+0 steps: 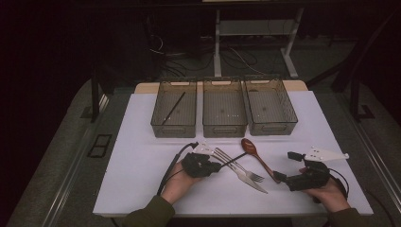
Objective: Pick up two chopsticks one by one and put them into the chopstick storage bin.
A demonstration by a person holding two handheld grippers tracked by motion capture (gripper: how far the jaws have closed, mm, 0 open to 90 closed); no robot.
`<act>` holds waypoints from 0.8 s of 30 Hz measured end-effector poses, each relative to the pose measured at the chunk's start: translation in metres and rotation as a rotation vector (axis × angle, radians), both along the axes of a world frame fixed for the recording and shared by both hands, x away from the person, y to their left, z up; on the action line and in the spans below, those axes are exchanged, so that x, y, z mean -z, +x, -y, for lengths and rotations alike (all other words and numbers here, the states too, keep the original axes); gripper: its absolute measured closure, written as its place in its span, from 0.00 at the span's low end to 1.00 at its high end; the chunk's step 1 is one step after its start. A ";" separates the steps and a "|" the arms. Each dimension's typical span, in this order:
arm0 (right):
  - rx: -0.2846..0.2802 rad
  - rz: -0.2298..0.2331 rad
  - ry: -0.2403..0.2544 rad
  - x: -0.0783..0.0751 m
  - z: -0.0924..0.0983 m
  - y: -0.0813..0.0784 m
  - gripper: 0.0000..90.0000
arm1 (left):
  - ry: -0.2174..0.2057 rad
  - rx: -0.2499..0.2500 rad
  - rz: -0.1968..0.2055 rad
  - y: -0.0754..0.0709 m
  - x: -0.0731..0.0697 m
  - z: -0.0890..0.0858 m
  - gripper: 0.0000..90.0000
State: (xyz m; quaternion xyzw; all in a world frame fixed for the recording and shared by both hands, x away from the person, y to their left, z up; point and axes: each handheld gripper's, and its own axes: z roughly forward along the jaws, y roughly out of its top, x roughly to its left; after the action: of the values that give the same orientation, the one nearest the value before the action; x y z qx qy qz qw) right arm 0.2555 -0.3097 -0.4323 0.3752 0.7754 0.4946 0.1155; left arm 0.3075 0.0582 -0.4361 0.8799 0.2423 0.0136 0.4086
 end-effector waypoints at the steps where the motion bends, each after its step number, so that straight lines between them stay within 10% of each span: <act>1: 0.000 0.000 0.000 0.000 0.000 0.000 0.00 | -0.007 -0.005 -0.004 0.000 -0.001 -0.001 0.94; 24: -0.001 0.001 0.002 0.000 0.000 0.000 0.00 | -0.050 -0.113 -0.005 0.014 -0.032 -0.049 0.95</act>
State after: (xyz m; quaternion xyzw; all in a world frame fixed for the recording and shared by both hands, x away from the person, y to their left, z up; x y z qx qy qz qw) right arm 0.2555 -0.3097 -0.4323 0.3745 0.7751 0.4956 0.1152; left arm 0.3213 0.1072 -0.4044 0.8544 0.2929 0.0285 0.4282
